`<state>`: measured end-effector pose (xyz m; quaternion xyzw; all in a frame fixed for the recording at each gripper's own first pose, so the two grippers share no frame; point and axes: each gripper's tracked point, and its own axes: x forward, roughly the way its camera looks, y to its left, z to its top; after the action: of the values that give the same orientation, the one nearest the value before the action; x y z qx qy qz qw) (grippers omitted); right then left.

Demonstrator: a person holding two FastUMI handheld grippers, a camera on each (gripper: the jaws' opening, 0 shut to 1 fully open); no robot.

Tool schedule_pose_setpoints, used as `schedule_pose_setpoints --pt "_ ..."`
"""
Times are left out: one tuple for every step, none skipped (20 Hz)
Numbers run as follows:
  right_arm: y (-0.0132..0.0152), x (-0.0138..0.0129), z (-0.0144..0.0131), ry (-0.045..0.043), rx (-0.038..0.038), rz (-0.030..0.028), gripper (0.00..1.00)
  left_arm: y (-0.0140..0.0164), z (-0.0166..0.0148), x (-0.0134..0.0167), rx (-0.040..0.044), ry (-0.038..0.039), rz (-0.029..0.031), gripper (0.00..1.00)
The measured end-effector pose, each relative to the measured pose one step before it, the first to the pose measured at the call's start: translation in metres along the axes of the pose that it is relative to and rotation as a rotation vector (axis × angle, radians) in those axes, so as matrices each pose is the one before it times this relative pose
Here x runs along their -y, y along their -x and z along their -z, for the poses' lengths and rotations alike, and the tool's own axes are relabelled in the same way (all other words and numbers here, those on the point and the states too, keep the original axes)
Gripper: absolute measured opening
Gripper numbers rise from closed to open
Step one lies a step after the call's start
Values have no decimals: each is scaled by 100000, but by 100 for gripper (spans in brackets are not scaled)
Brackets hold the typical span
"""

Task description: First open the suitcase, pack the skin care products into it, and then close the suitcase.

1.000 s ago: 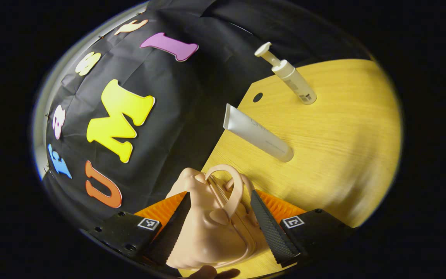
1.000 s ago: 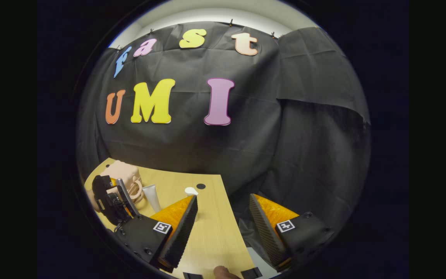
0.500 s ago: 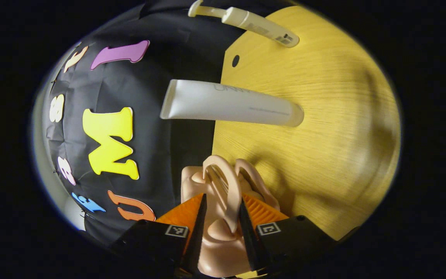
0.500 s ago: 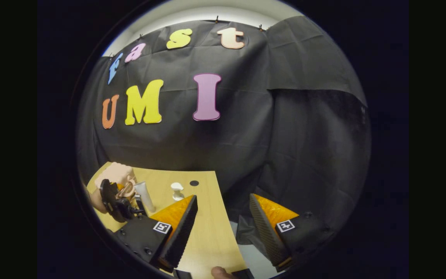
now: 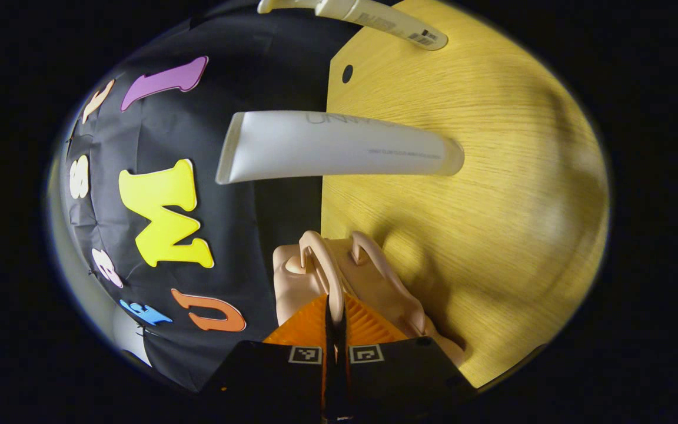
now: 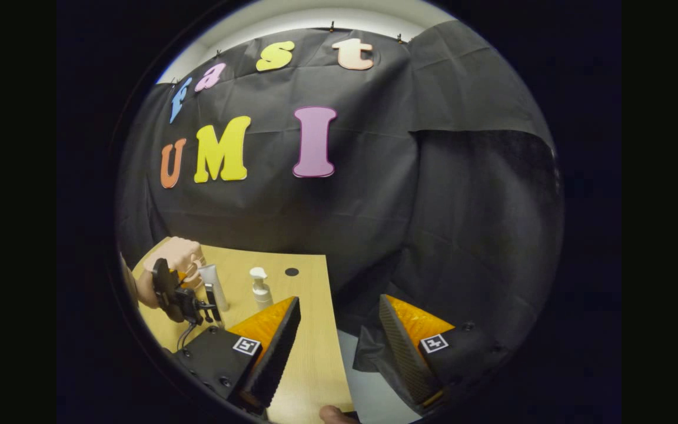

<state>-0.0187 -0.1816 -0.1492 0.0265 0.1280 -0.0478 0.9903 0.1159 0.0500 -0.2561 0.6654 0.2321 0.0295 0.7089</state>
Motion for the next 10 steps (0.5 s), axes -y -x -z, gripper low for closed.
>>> schedule_pose_setpoints --pt "-231 -327 -76 -168 -121 171 78 415 107 -634 524 3469 627 2" --pt "-317 -500 -182 -440 -298 307 78 209 466 -769 540 3666 306 2" --pt "-160 -639 -49 -863 -685 332 78 333 165 -818 1249 3328 367 0" --pt "-191 -871 -429 -1535 -95 599 78 411 274 -1118 1093 3548 -704 3" --pt "-70 -1093 -579 -1806 638 395 78 306 400 -990 823 4220 -161 3" --pt "-89 -1299 -567 -1216 722 155 79 539 218 -1160 1687 5452 178 3" --pt "118 -1372 -271 -329 912 -245 80 363 172 -1296 1582 6479 424 2" --pt "105 -1460 -571 406 1433 -271 80 453 124 -1591 1779 6554 296 3" --pt "86 -1321 -539 676 1619 387 80 346 188 -1526 1999 7292 617 2" --pt "-29 -1372 -537 922 1338 1549 80 229 280 -1754 2209 9016 -276 3"
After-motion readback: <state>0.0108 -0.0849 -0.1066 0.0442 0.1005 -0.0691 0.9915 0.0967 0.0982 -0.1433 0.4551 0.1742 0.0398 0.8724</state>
